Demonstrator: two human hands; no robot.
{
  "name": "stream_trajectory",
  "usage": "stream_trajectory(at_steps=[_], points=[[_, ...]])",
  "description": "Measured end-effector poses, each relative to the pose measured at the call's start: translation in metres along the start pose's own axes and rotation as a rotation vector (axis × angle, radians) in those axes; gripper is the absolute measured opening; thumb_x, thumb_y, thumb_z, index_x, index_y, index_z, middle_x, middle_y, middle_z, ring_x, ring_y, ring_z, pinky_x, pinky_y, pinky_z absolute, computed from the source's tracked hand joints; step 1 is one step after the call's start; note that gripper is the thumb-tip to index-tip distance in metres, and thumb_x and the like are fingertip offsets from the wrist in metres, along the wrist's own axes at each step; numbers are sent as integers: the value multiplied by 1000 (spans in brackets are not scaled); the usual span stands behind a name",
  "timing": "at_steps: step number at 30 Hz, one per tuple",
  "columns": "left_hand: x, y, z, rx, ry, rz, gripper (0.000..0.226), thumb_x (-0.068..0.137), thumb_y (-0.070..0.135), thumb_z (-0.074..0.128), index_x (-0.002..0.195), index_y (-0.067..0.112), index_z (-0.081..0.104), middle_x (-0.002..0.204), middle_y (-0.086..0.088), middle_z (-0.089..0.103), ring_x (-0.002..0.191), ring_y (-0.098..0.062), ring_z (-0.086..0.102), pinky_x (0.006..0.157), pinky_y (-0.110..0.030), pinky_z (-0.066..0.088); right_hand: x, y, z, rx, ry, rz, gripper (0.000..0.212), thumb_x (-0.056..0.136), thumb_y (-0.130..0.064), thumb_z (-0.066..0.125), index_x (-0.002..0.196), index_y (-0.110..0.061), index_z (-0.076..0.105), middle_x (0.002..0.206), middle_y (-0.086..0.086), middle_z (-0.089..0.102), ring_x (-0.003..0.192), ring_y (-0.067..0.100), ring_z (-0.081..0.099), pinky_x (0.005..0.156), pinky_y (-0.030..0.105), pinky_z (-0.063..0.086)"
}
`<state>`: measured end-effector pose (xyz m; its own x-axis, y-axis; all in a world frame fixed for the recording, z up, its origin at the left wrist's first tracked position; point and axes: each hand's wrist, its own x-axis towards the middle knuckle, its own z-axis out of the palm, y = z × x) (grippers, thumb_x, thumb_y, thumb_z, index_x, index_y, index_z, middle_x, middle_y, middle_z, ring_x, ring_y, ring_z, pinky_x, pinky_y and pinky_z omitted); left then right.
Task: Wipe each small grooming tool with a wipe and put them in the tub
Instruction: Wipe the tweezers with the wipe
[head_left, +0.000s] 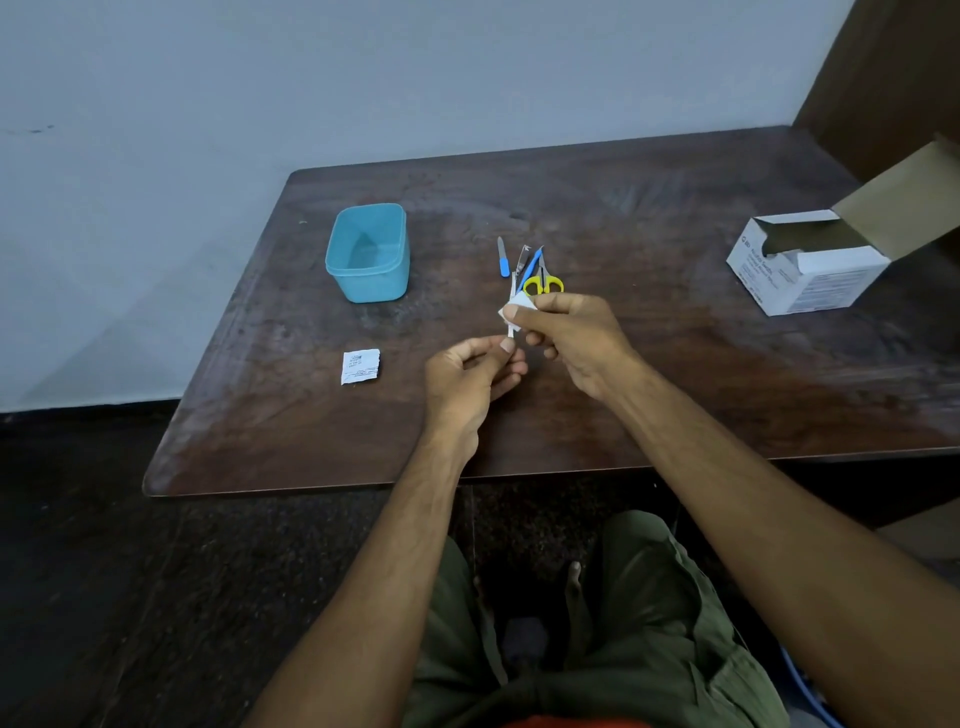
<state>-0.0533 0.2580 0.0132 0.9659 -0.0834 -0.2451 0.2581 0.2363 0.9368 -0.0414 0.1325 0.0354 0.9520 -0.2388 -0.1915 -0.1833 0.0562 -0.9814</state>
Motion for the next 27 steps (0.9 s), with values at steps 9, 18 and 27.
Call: stream_trajectory(at_steps=[9, 18, 27], points=[[5, 7, -6, 126, 33, 41, 6, 89, 12, 67, 92, 7, 70, 74, -4, 68, 59, -7, 64, 63, -20, 57, -2, -1, 8, -40, -8, -7, 13, 77, -22, 79, 70, -17, 69, 66, -2, 61, 50, 2, 49, 45, 16, 33], [24, 40, -24, 258, 137, 166, 10, 86, 11, 69, 76, 11, 70, 65, -2, 67, 52, -7, 58, 52, -18, 50, 10, -10, 23, 37, -12, -40, 9, 78, -18, 79, 75, -18, 70, 66, -5, 63, 52, 4, 50, 44, 16, 35], [122, 134, -77, 956, 437, 201, 16, 79, 25, 70, 79, 10, 68, 83, -5, 69, 76, -19, 67, 69, -31, 54, 33, -22, 42, 1, 12, -56, 14, 76, -23, 81, 80, -15, 70, 73, 2, 64, 51, 4, 51, 43, 17, 35]])
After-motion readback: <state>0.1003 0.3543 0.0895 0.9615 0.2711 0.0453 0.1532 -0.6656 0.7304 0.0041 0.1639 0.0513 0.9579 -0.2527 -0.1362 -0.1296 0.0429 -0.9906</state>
